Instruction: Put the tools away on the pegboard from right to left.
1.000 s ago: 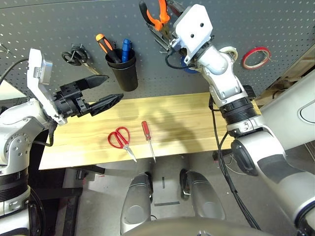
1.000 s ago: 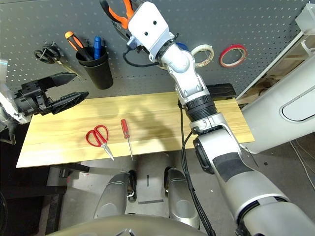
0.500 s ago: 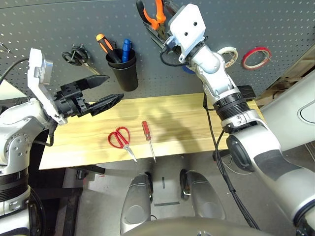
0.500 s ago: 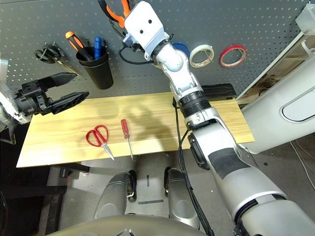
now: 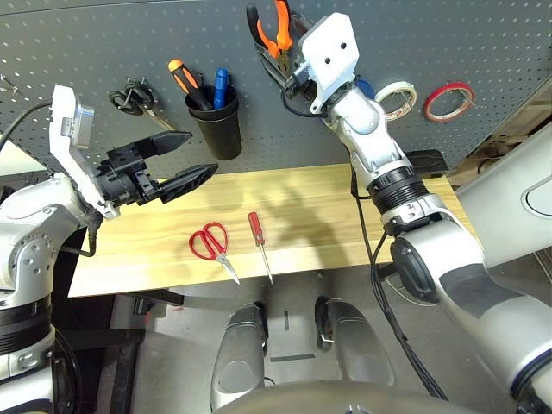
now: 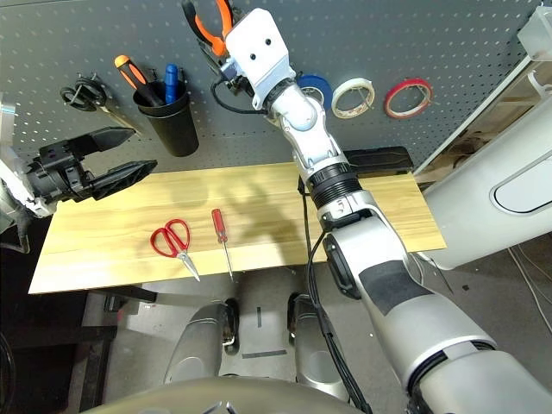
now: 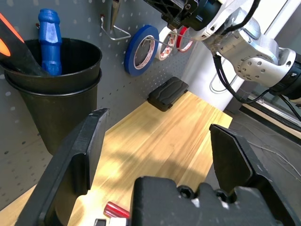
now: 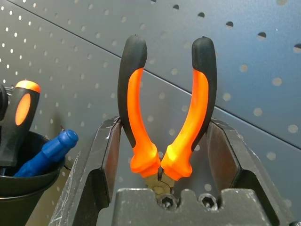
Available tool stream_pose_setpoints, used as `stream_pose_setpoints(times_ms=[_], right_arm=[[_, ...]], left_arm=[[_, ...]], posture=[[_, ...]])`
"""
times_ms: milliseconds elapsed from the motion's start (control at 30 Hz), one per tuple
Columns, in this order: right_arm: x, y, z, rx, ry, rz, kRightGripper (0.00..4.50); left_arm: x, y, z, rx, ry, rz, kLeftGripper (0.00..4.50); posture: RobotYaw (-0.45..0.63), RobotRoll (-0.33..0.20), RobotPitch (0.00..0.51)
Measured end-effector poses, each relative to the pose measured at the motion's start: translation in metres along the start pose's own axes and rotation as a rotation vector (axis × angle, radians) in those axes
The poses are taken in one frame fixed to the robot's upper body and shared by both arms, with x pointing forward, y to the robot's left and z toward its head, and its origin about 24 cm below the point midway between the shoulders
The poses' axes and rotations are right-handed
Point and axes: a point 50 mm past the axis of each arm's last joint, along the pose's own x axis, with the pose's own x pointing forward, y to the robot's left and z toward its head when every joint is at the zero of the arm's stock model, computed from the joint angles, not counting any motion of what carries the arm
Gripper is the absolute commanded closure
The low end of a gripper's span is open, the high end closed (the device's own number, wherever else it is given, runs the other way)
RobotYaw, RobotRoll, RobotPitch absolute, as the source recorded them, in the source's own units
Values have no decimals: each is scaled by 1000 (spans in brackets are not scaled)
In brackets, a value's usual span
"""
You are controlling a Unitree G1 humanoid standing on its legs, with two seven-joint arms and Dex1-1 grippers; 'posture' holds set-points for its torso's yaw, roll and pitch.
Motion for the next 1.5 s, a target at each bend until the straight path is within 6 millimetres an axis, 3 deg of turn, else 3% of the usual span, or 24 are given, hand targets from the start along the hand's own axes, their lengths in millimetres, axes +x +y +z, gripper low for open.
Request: stream_pose_setpoints(times_ms=[733,867,1000,1167,1500], right_arm=[[-10,7,-37,113,146,-55,1469],[-11,6,-38,123,152,-63,196],[-10,1,-34,128,128,-67,27],[-10,-12,-13,122,17,-37,27],[-77,-55,19,168,90,141,27]], left_arm=[[5,-6,-3,-11,-17,-1,0],[5,-7,-3,-11,-18,-3,0],[6,-7,-5,-18,-19,6,0],[10,-6,-9,-23,-1,20,0],[19,-10,-17,-42,12,-11,0]], posture=[[70,0,125],[67,0,123],[61,0,121],[48,0,120],[-8,0,109]])
